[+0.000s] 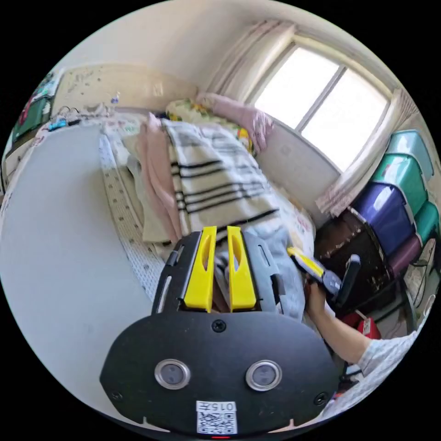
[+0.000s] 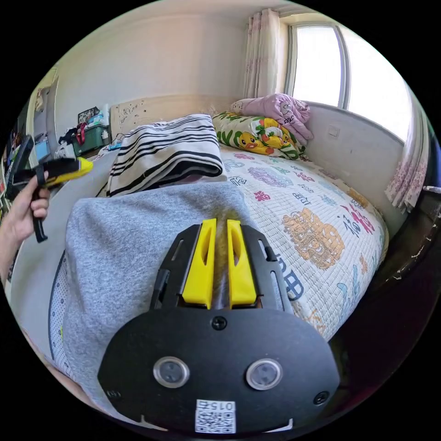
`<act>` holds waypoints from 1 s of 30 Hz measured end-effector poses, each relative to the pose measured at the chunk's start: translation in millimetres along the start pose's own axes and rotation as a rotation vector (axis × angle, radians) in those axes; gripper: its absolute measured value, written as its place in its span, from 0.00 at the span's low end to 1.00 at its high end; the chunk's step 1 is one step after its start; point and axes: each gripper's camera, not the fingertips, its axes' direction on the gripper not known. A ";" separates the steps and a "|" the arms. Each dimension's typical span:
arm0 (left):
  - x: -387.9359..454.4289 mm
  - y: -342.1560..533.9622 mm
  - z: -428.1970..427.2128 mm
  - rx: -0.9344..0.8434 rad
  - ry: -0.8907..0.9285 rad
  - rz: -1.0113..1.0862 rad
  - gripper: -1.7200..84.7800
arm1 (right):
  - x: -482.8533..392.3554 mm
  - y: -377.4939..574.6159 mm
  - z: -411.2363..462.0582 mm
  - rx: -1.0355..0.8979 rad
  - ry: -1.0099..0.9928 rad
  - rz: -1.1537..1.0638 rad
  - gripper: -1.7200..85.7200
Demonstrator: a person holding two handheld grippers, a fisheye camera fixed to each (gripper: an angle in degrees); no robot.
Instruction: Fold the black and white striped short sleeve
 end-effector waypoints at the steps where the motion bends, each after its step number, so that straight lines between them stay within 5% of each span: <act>1: -1.9 -4.9 0.5 0.023 -0.007 0.002 0.09 | -2.2 0.5 0.5 0.002 0.006 -0.002 0.08; 9: -44.5 -47.4 72.5 -0.058 -0.136 -0.111 0.16 | -20.8 6.1 11.1 0.016 0.029 -0.009 0.08; 16: -52.8 -56.5 57.2 0.014 -0.075 -0.126 0.03 | -35.9 8.4 26.6 0.025 0.055 -0.019 0.07; 26: -55.6 -54.5 -125.8 0.356 0.474 -0.247 0.01 | -58.3 6.1 58.3 0.005 0.083 -0.038 0.07; 30: -46.2 -15.8 -251.7 0.441 0.430 -0.149 0.01 | -66.5 -4.4 64.6 -0.054 0.087 -0.043 0.06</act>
